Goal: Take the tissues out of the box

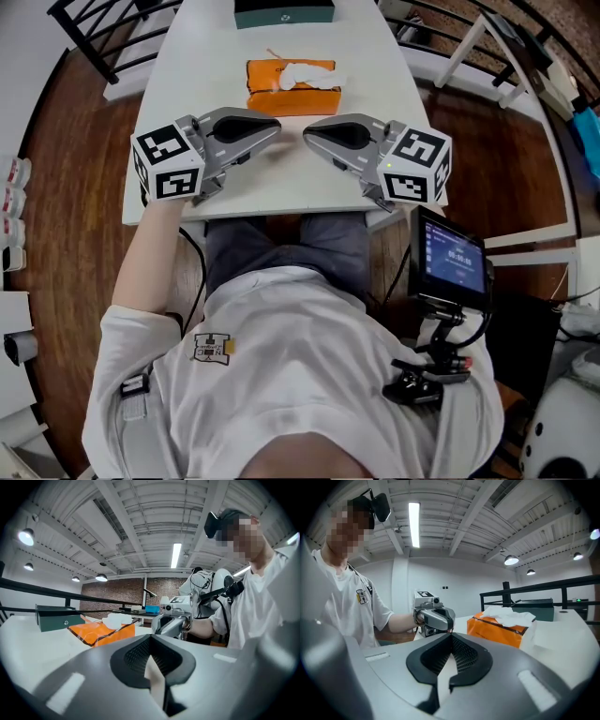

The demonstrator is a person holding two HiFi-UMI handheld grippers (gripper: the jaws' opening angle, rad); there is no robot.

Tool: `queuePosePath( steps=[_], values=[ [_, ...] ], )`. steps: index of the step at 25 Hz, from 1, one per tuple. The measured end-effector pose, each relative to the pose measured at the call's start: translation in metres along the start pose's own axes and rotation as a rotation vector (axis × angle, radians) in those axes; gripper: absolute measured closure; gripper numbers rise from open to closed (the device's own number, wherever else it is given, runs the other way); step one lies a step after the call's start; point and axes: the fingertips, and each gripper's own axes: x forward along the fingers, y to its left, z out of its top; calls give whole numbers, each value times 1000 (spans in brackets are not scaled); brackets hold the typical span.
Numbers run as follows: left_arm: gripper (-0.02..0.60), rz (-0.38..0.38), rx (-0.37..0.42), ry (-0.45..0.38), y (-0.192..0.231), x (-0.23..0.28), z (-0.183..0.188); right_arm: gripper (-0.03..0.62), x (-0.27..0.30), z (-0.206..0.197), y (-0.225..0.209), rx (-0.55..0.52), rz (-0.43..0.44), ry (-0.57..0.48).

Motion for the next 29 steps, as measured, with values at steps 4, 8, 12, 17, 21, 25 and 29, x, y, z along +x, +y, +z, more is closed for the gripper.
queuePosePath(
  steps=[4, 8, 12, 17, 21, 25, 29],
  values=[
    [581, 1, 2, -1, 0, -1, -1, 594, 1, -1, 0, -2, 0, 0],
    [581, 2, 4, 0, 0, -1, 0, 594, 0, 0, 0, -2, 0, -1],
    [581, 2, 3, 0, -1, 0, 0, 594, 0, -1, 1, -2, 2, 2],
    [581, 0, 1, 3, -2, -1, 0, 594, -1, -1, 2, 4, 1, -1],
    [581, 6, 4, 1, -2, -1, 4, 594, -2, 4, 1, -1, 0, -7],
    [581, 16, 6, 4, -2, -3, 7, 594, -1, 7, 2, -3, 6, -7],
    [581, 21, 6, -1, -1, 0, 7, 594, -3, 6, 1, -5, 9, 0]
  ],
)
